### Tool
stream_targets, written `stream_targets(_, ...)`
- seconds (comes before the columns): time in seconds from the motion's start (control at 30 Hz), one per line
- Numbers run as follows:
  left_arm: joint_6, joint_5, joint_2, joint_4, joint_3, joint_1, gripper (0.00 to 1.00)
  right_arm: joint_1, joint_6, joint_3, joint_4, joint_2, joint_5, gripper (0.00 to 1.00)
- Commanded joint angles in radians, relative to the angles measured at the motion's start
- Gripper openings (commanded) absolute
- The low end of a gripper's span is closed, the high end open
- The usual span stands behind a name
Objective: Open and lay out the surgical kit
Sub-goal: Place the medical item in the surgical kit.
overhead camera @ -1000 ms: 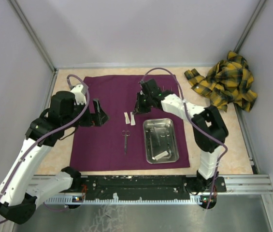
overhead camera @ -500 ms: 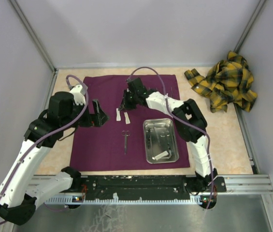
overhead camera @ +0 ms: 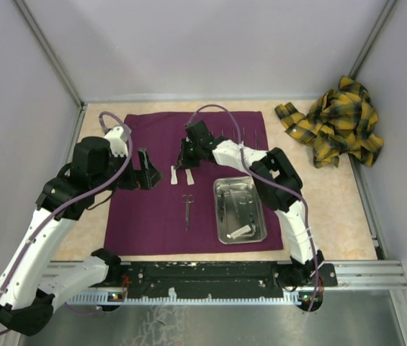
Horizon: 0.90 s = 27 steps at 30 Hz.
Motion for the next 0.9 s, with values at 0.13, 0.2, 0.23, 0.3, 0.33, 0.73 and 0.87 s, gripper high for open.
stream_targets(0.13, 0.019, -0.002, -0.013, 0.010, -0.003, 0.004, 0.99, 0.001, 0.008, 0.040, 0.016, 0.023, 0.047, 0.00)
stream_targets(0.2, 0.020, -0.002, -0.013, 0.009, -0.002, 0.004, 0.99, -0.001, 0.012, 0.031, 0.021, 0.022, 0.053, 0.00)
stream_targets(0.23, 0.019, -0.003, -0.013, 0.007, -0.003, 0.004, 0.99, -0.004, 0.016, 0.028, 0.026, 0.023, 0.052, 0.00)
stream_targets(0.3, 0.020, -0.004, -0.012, 0.004, -0.001, 0.005, 0.99, -0.008, 0.023, 0.023, 0.036, 0.026, 0.050, 0.00)
stream_targets(0.33, 0.020, -0.004, -0.012, 0.004, -0.001, 0.005, 0.99, -0.009, 0.025, 0.023, 0.038, 0.026, 0.053, 0.00)
stream_targets(0.73, 0.021, -0.004, -0.011, 0.004, 0.000, 0.004, 0.99, -0.026, 0.036, 0.006, 0.050, 0.026, 0.058, 0.00)
stream_targets(0.87, 0.022, -0.005, -0.009, 0.003, 0.000, 0.005, 0.99, -0.027, 0.039, 0.005, 0.057, 0.026, 0.058, 0.00)
